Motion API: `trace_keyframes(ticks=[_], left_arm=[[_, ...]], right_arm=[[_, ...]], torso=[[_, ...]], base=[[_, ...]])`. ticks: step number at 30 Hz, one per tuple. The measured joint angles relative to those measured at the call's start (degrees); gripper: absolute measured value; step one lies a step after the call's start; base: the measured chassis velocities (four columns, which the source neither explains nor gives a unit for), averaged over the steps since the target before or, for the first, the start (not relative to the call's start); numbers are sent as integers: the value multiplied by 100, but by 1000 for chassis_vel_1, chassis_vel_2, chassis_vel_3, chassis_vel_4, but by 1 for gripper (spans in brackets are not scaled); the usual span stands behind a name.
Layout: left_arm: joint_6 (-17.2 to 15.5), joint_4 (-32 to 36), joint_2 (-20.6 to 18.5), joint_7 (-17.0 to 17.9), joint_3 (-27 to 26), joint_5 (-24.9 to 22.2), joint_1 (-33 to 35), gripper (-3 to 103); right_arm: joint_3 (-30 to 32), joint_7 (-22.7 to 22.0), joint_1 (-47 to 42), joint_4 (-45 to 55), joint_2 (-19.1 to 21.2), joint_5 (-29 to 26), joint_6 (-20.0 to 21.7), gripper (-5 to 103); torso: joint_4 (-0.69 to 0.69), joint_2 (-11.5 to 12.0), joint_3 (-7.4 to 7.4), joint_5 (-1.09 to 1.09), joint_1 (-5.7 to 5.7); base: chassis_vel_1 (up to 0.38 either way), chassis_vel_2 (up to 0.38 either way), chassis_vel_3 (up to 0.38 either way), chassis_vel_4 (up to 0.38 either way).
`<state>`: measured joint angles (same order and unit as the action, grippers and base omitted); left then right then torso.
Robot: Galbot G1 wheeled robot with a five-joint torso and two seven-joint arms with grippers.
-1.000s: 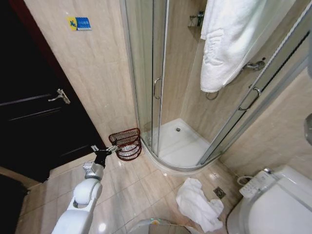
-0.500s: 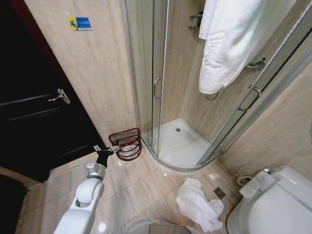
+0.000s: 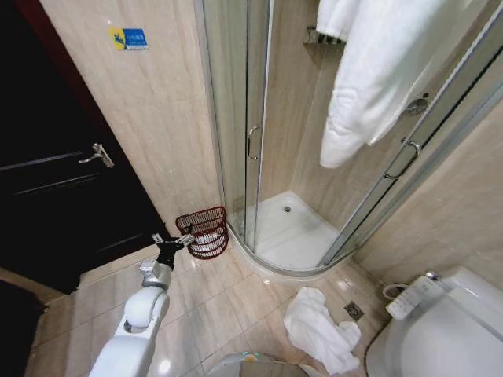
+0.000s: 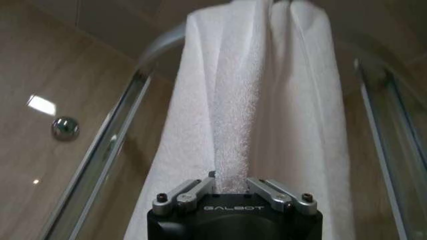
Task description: Discard the used towel into the hamper.
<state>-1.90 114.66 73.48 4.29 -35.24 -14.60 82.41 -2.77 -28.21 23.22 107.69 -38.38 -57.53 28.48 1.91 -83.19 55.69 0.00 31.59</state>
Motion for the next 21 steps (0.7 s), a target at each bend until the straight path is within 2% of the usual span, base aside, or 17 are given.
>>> trace_keyframes(ticks=[7, 10, 11, 14, 15, 17, 20, 21], left_arm=[[-13, 10, -16, 11, 87, 42, -12, 100], [-23, 7, -23, 22, 164, 83, -15, 100], [-23, 7, -23, 22, 164, 83, -15, 100], [-55, -14, -27, 46, 301, 139, -67, 100], [-55, -14, -27, 46, 301, 139, -67, 100], [-108, -17, -28, 67, 401, 162, -121, 100], [-132, -19, -38, 76, 453, 171, -151, 100], [-148, -20, -44, 81, 489, 175, -175, 100]], right_arm=[[717, 62, -1176, 608, 458, -189, -30, 5], [1224, 142, -2034, 892, 734, -195, -122, 5], [1224, 142, -2034, 892, 734, -195, -122, 5], [1795, 164, -3191, 1307, 1113, -156, -285, 5], [1795, 164, -3191, 1307, 1113, -156, -285, 5], [2292, 129, -3951, 1588, 1178, -133, -346, 5], [2615, 119, -4432, 1720, 1153, -89, -362, 5], [2889, 117, -4957, 1847, 1097, -32, -377, 5]], torso=[[-1, 0, 1, 2, 1], [-1, 1, 1, 3, 0], [-1, 1, 1, 3, 0], [-1, 1, 0, 2, 0], [-1, 1, 0, 2, 0], [-1, 1, 0, 1, 0], [-1, 0, 0, 0, 0], [-1, 0, 0, 2, 0]], base=[[0, 0, 0, 0], [0, 0, 0, 0], [0, 0, 0, 0], [0, 0, 0, 0], [0, 0, 0, 0], [0, 0, 0, 0], [0, 0, 0, 0], [0, 0, 0, 0]])
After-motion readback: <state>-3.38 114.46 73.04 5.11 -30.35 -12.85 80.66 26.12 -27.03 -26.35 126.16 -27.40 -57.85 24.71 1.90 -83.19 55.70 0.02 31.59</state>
